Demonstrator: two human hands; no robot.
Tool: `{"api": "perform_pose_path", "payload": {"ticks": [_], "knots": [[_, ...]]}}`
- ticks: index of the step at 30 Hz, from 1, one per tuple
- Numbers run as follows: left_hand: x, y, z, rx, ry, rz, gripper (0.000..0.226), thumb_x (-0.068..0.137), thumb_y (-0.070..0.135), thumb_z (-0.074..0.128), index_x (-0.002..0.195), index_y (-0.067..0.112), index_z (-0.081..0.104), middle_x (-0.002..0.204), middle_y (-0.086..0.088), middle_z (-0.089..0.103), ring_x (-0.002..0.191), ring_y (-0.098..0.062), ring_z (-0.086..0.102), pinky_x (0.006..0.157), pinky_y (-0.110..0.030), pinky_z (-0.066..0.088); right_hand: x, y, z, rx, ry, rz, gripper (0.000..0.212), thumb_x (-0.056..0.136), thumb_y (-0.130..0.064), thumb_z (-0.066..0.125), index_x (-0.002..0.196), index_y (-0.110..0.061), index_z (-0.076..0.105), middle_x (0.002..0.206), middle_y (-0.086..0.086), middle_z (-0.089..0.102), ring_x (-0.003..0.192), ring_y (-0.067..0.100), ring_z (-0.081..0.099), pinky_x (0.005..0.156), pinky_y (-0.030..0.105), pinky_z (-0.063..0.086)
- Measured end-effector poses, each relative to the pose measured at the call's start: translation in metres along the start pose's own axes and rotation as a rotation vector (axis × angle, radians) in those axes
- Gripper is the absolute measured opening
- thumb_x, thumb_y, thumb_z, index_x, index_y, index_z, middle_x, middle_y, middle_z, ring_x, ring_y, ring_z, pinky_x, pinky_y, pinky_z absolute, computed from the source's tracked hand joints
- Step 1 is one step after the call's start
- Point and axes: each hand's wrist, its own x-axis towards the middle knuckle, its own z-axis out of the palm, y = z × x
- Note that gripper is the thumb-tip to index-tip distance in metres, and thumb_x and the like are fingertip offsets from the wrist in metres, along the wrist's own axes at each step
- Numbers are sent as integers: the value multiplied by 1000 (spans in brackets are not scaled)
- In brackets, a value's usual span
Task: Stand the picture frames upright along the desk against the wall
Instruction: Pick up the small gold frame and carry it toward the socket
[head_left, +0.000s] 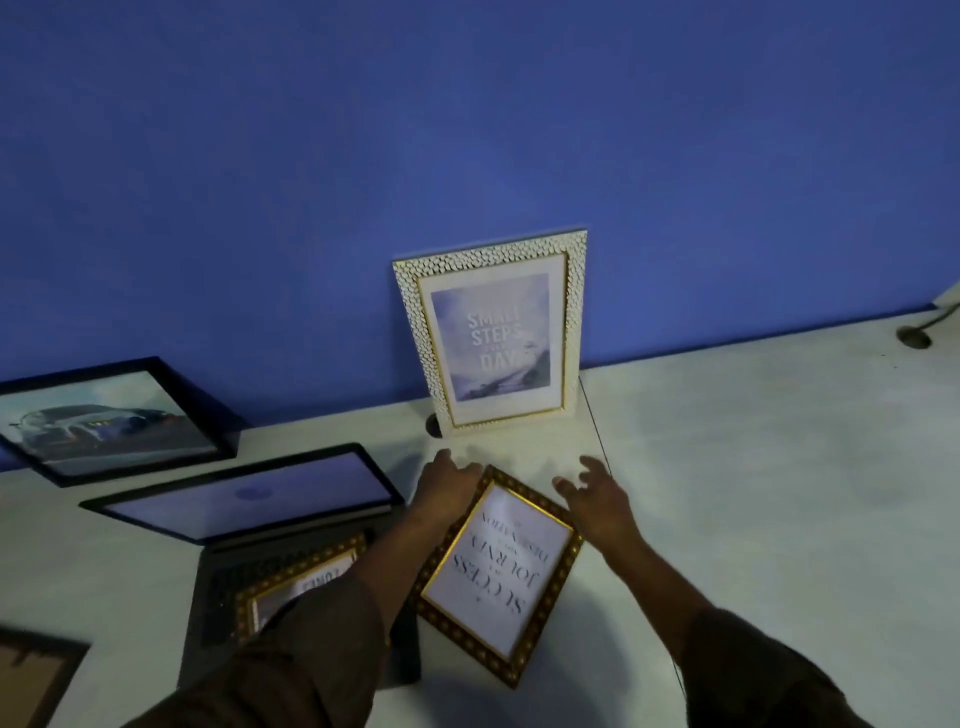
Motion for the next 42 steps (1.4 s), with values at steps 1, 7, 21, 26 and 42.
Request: {"api": "perform_pose_path", "payload": {"ticks": [1,7,21,26,42], "knots": [[-3,-12,6,53,-6,-41,67,95,40,60,151,10,40,151,-16,48,134,-35,51,107,-36,44,-13,17,5,-10,-14,35,66,91,-36,72,147,-12,48,139,18,61,126,31,61,106,37,47],[-18,-73,19,255,-45,-135,72,96,39,56,154,5,32,149,-21,46,131,-38,51,98,-34,48,-71,76,24,-2,-74,145,29,94,-36,68,115,-20,55,110,0,65,101,18,60,85,30,44],[-63,-115,26,87,-85,0,26,100,15,50,112,6,71,110,-15,71,99,-28,65,80,-33,49,-96,112,49,366,-76,360,26,93,-27,66,116,-18,64,112,7,74,100,29,72,86,47,61],[-87,-119,26,-30,-92,55,25,101,13,52,115,9,72,111,-8,72,104,-26,66,86,-33,52,-97,117,37,264,-26,324,29,95,-36,61,114,-16,68,109,7,75,98,29,72,89,52,61],[-201,-260,-119,-330,62,209,18,94,9,66,100,25,71,107,-2,77,103,-23,72,97,-43,57,-229,54,136,90,-74,-99,19,97,-19,53,104,-22,70,94,7,76,89,26,73,84,46,62]]}}
